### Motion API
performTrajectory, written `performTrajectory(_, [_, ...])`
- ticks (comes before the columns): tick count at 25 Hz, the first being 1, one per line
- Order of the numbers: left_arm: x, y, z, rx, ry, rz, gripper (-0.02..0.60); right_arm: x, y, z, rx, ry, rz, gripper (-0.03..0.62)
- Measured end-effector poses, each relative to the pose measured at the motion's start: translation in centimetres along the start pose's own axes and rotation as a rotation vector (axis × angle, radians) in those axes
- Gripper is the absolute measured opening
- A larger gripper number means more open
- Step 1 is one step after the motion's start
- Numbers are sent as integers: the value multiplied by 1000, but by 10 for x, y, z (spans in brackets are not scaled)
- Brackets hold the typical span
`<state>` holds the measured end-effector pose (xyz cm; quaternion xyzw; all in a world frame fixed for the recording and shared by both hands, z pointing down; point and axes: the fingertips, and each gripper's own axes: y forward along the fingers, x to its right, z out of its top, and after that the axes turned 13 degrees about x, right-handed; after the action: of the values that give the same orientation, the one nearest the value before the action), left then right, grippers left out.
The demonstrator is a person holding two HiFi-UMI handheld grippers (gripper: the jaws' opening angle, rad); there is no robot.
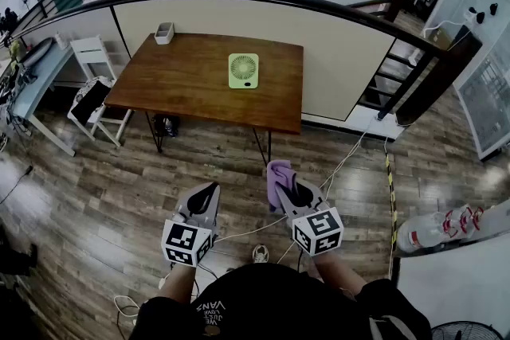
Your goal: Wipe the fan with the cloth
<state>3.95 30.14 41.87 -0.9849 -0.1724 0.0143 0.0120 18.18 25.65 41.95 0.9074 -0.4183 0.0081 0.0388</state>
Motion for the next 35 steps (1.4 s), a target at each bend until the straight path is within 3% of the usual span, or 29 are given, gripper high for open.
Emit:
performTrajectory(7, [7,35,-10,-2,-1,-12,11,26,11,-2,2,-9,38,94])
performTrajectory(10, [6,50,-11,4,-14,19,11,38,18,-5,3,0,70,95])
performTrajectory(19, [-3,74,-36,-69,-44,58,11,60,44,-19,-54,-2,118,94])
performTrajectory(25, [-35,105,-47,-76,-68,65,11,83,73,-24,-71,11,73,94])
performTrajectory(35, [-117,158,-50,-61,-91,-10,11,106,156,-28,-120,9,-23,94])
